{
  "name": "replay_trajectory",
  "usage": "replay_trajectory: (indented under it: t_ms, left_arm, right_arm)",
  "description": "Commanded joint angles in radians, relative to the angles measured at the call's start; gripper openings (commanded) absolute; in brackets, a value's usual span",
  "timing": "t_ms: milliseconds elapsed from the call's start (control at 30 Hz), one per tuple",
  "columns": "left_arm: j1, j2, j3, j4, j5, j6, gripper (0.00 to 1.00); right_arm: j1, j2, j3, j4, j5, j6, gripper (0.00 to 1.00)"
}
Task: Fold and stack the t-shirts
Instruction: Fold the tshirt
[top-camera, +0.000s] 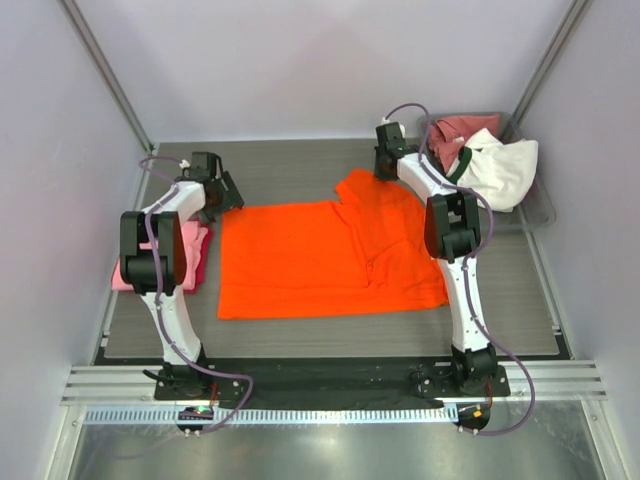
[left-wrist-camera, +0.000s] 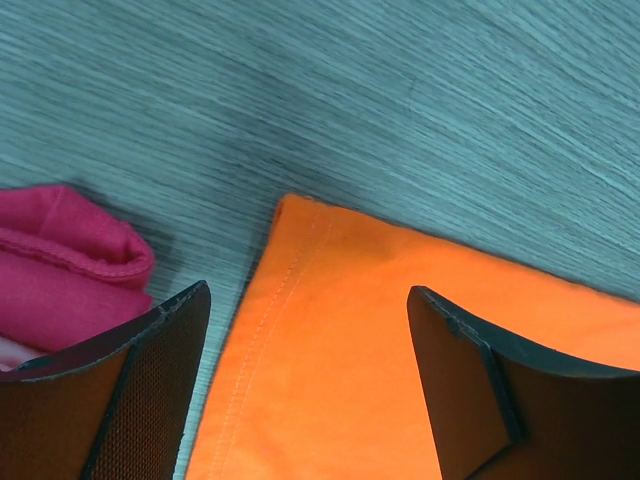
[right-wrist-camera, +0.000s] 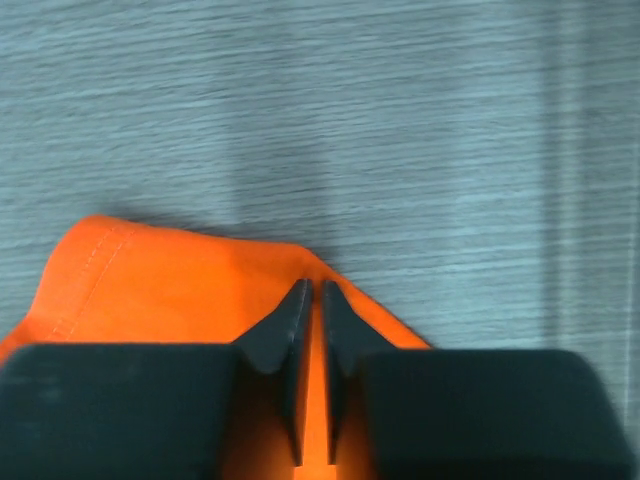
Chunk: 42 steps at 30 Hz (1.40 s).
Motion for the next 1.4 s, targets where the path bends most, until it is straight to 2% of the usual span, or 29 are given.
replay_trajectory:
  t_ms: [0, 33, 100, 267, 433, 733, 800, 967, 1067, 1100, 1167, 1200, 1367]
  left_arm:
    - [0.010, 0.001, 0.023, -0.008, 0.015, 0.028, 0.80]
    - [0.012, 0.002, 0.023, -0.008, 0.015, 0.028, 0.78]
    - [0.012, 0.004, 0.025, -0.011, 0.009, 0.026, 0.77]
    - [0.012, 0.008, 0.032, -0.008, 0.001, 0.026, 0.77]
    - [0.012, 0.044, 0.061, -0.011, 0.020, 0.023, 0.71]
    - [0.012, 0.105, 0.112, -0.019, 0.049, 0.014, 0.69]
    - [0.012, 0.113, 0.118, -0.022, 0.085, 0.012, 0.61]
    - [0.012, 0.097, 0.095, -0.028, 0.066, 0.012, 0.53]
    - [0.012, 0.096, 0.101, -0.028, 0.061, 0.017, 0.39]
    - [0.012, 0.097, 0.110, -0.028, 0.031, 0.020, 0.28]
    - [0.012, 0.103, 0.118, -0.036, 0.029, 0.017, 0.14]
    - [0.012, 0.104, 0.118, -0.036, 0.034, 0.015, 0.01]
    - [0.012, 0.091, 0.109, -0.025, 0.034, 0.014, 0.00]
  right_arm:
    - [0.000, 0.002, 0.021, -0.021, 0.071, -0.014, 0.12]
    - [-0.005, 0.000, 0.022, -0.023, 0.080, -0.010, 0.05]
    - [-0.014, -0.007, 0.024, -0.024, 0.133, 0.003, 0.01]
    - [-0.034, -0.029, 0.019, -0.023, 0.191, 0.021, 0.01]
    - [-0.034, -0.032, 0.017, -0.021, 0.180, 0.018, 0.01]
    - [-0.036, -0.041, -0.018, 0.005, 0.159, 0.019, 0.01]
    - [-0.036, -0.043, -0.022, 0.007, 0.156, 0.023, 0.01]
    - [-0.036, -0.047, -0.029, 0.011, 0.144, 0.026, 0.01]
    - [-0.034, -0.052, -0.029, 0.014, 0.137, 0.026, 0.01]
    - [-0.036, -0.053, -0.026, 0.013, 0.139, 0.027, 0.01]
    - [-0.036, -0.058, -0.021, 0.013, 0.145, 0.027, 0.01]
    - [-0.037, -0.065, -0.019, 0.013, 0.160, 0.027, 0.01]
    - [-0.042, -0.128, -0.050, 0.013, 0.189, 0.033, 0.01]
